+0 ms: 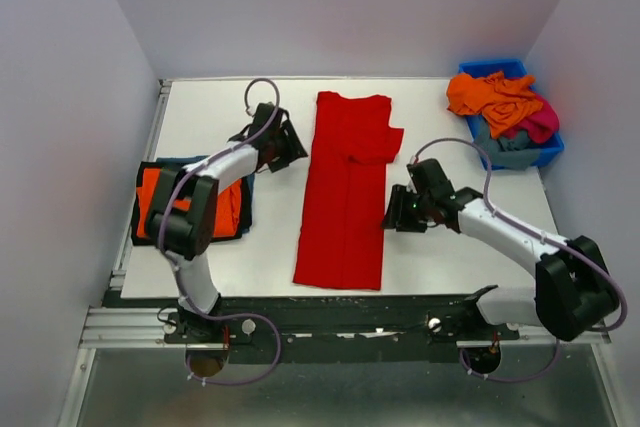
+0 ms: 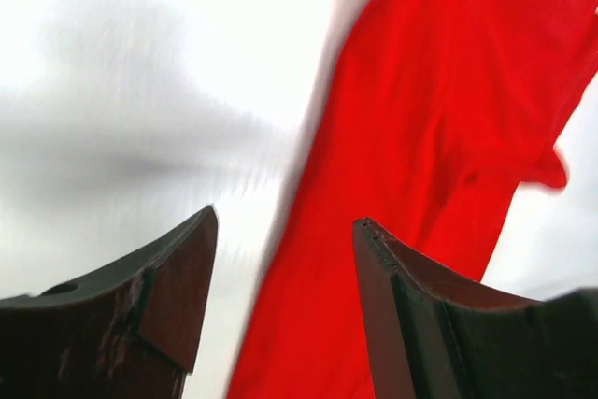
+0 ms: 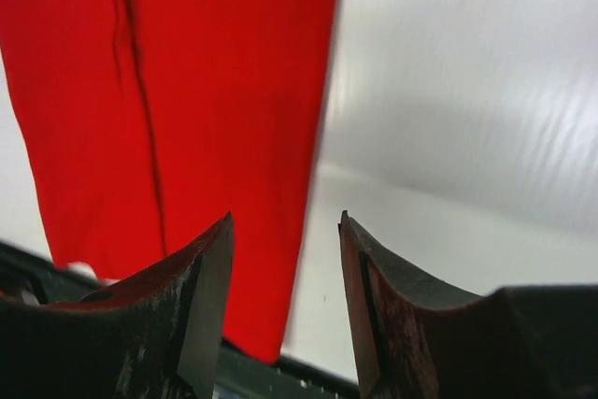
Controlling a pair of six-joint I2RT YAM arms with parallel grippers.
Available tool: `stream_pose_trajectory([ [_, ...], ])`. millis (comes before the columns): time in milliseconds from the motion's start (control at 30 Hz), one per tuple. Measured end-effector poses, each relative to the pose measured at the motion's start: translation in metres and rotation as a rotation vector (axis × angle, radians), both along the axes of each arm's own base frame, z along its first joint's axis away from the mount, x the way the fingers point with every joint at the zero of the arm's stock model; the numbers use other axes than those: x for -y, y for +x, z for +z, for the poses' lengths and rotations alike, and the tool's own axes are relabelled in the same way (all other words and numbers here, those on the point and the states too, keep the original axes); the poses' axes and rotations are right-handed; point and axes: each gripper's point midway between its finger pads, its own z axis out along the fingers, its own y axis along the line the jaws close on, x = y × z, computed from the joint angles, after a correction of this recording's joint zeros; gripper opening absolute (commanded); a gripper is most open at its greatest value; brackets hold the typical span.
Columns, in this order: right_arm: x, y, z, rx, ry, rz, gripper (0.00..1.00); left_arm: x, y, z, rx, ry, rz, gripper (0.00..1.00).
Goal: Fold and stack the t-shirts
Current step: Rotate the tshirt 90 degrees, then grab the bottom of the folded rectangular tshirt with both arms
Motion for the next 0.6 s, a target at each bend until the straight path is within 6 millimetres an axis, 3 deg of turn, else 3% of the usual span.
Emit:
stream_pose_trajectory([
  [100,-0.012,-0.041,-0.008,-0.029,0.04,0.054,0.57,-0.02,-0.057,0.013,-0.008,0.026,-0.021,0.65],
  [200,-0.018,-0.08,-0.022,-0.093,0.063,0.085,0.56,-0.032,-0.104,0.012,-0.02,0.04,-0.042,0.63],
  [300,-0.022,-0.112,-0.034,-0.156,0.078,0.104,0.55,-0.041,-0.156,-0.009,-0.078,0.055,-0.08,0.6],
  [433,-0.033,-0.137,-0.037,-0.206,0.109,0.126,0.51,-0.05,-0.226,-0.043,-0.208,0.062,-0.133,0.56],
  [600,-0.04,-0.148,-0.039,-0.238,0.131,0.119,0.34,-0.037,-0.259,-0.041,-0.222,0.019,-0.209,0.5],
])
